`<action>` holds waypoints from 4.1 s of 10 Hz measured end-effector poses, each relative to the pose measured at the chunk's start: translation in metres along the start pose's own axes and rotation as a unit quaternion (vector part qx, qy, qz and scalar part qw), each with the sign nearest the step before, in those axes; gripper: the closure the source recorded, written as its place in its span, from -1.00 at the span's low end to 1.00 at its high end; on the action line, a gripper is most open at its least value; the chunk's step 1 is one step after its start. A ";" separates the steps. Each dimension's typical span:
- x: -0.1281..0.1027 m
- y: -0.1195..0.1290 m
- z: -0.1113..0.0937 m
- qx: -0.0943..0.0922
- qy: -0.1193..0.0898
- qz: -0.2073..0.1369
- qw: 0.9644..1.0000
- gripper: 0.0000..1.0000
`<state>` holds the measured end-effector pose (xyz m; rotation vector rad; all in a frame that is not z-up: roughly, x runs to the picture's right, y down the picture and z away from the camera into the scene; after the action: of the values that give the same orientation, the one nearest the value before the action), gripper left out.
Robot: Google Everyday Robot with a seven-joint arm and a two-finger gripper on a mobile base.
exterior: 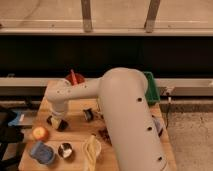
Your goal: Wipe table surface with eraser
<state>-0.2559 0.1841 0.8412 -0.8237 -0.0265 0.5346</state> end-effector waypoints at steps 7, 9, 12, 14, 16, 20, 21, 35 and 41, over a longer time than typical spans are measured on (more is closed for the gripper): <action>0.077 -0.013 -0.026 0.030 0.042 0.077 0.996 1.00; 0.068 -0.026 -0.016 0.029 0.040 0.078 0.996 1.00; 0.022 -0.034 -0.004 0.030 0.031 0.055 0.998 1.00; -0.006 -0.034 -0.010 0.040 0.018 0.032 0.999 1.00; -0.030 -0.034 -0.034 0.057 -0.004 0.006 0.998 1.00; -0.064 -0.010 -0.058 0.039 -0.046 -0.037 0.997 1.00; -0.058 0.006 -0.050 0.022 -0.040 -0.043 0.998 1.00; 0.011 -0.080 -0.008 0.008 0.023 0.049 0.999 1.00; 0.004 -0.071 -0.016 0.002 0.012 0.029 1.000 1.00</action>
<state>-0.2170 0.1353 0.8794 -0.8286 0.0200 0.5793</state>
